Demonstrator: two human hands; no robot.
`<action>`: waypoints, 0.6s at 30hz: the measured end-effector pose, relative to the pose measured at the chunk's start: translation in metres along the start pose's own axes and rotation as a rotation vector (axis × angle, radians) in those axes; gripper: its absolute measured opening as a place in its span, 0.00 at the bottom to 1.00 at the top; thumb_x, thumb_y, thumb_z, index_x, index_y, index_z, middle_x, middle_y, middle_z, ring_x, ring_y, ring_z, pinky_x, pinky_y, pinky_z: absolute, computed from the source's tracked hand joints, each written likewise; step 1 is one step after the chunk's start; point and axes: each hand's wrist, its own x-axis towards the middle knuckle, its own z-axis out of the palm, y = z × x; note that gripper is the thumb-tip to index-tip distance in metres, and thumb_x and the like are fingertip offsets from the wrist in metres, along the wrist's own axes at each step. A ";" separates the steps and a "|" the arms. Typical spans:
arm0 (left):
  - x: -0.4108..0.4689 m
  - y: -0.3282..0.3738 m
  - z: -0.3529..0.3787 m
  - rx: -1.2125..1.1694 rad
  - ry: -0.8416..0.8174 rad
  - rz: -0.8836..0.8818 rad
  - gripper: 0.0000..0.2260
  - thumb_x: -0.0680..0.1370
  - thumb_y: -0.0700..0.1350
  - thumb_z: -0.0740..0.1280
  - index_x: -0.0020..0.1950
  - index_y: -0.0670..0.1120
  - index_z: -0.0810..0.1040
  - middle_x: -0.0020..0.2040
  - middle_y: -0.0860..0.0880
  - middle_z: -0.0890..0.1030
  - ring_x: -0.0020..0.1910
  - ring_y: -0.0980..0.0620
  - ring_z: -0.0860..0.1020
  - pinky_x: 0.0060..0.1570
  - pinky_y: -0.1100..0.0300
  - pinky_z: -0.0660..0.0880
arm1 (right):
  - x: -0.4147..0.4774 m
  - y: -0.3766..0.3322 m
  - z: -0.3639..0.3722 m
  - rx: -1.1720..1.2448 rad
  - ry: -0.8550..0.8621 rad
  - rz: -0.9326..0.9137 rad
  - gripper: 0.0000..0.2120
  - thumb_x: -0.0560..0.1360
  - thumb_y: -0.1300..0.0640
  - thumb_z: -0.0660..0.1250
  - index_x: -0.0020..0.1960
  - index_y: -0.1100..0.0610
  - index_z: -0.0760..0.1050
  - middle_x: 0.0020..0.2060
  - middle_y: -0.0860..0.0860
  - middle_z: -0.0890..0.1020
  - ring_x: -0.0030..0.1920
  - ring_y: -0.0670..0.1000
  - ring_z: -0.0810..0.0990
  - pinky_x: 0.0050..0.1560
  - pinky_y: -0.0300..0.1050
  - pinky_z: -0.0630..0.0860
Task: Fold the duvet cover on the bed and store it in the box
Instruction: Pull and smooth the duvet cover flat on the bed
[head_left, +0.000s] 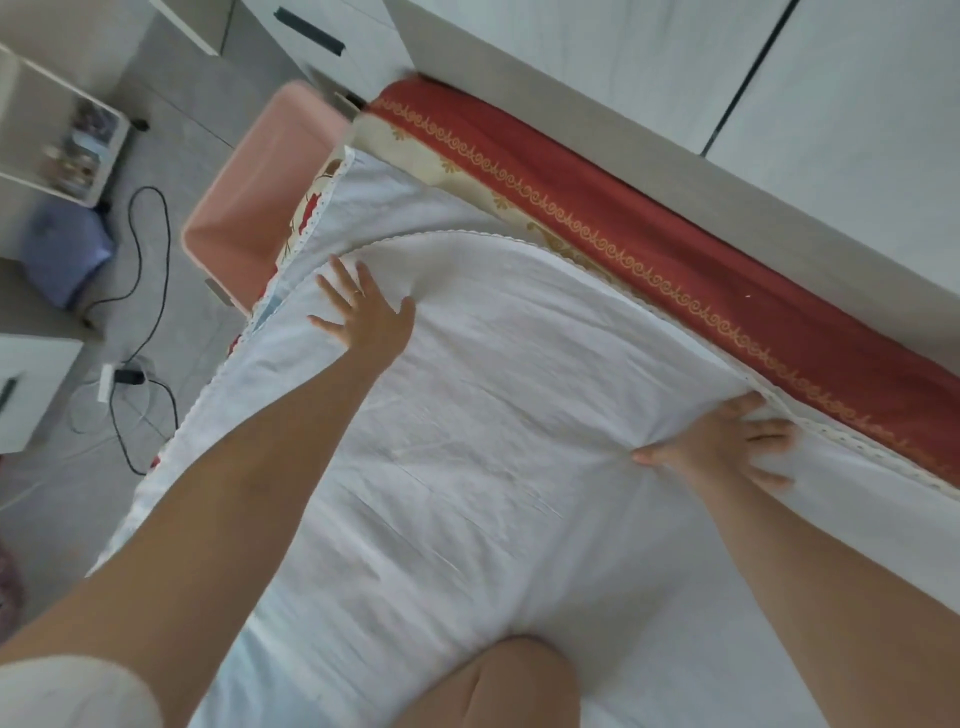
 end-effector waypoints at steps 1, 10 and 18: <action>-0.020 0.007 0.008 -0.020 0.002 0.027 0.36 0.79 0.60 0.56 0.78 0.44 0.44 0.77 0.42 0.37 0.75 0.39 0.38 0.67 0.29 0.46 | -0.001 0.001 0.000 -0.006 -0.003 -0.004 0.78 0.50 0.44 0.84 0.73 0.62 0.27 0.72 0.70 0.37 0.74 0.66 0.37 0.65 0.76 0.47; -0.186 0.069 0.070 -0.056 -0.269 0.420 0.38 0.74 0.70 0.53 0.75 0.59 0.34 0.76 0.51 0.31 0.73 0.37 0.32 0.63 0.27 0.43 | 0.000 0.014 0.005 -0.004 0.107 -0.192 0.73 0.54 0.35 0.78 0.75 0.58 0.29 0.74 0.66 0.40 0.75 0.64 0.40 0.67 0.73 0.45; -0.230 0.105 0.046 0.040 -0.386 0.380 0.39 0.76 0.64 0.59 0.78 0.53 0.41 0.77 0.47 0.36 0.75 0.40 0.37 0.68 0.32 0.45 | -0.007 0.177 0.034 0.448 0.300 -0.843 0.33 0.77 0.55 0.62 0.77 0.56 0.52 0.77 0.54 0.54 0.77 0.55 0.50 0.76 0.52 0.44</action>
